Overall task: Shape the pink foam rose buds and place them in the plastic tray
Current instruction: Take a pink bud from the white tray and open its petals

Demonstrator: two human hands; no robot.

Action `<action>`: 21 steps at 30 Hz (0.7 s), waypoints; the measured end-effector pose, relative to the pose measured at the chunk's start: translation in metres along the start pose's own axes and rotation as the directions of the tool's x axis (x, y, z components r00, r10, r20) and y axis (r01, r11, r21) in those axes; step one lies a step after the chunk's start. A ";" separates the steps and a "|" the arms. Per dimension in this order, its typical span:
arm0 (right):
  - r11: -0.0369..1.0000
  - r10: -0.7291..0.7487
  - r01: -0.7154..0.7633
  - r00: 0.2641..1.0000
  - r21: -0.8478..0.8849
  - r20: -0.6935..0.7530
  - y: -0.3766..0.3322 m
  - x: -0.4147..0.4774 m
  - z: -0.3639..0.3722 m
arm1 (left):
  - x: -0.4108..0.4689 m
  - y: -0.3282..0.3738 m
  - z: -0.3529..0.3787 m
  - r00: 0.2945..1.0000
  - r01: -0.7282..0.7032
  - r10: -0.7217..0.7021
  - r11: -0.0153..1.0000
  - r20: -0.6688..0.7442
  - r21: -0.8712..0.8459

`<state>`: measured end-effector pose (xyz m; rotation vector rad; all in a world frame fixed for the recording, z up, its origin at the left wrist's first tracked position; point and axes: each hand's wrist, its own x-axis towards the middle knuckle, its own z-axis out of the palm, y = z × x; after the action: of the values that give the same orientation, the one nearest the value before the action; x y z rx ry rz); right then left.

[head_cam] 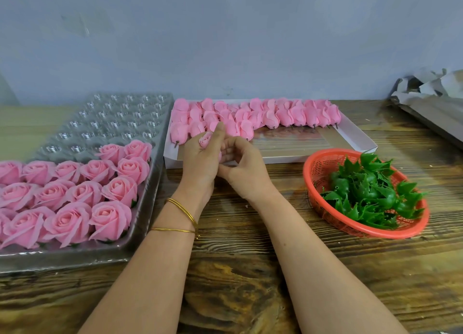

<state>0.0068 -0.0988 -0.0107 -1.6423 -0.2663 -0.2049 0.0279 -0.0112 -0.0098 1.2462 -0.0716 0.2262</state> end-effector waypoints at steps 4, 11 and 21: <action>0.999 -0.029 0.028 0.999 0.016 0.031 -0.001 0.000 0.000 | 0.001 -0.001 -0.001 1.000 0.019 -0.019 1.000 -0.020 -0.002; 0.999 -0.045 0.045 0.990 0.004 0.137 -0.007 -0.003 -0.004 | -0.002 0.005 -0.002 0.998 0.058 -0.058 0.998 -0.025 -0.004; 1.000 0.004 -0.006 0.996 0.017 0.091 -0.009 -0.004 0.000 | -0.001 0.006 0.000 0.996 0.082 -0.083 0.997 -0.032 -0.009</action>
<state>0.0006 -0.0982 -0.0027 -1.6370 -0.3324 -0.1237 0.0260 -0.0092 -0.0043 1.2349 0.0066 0.1740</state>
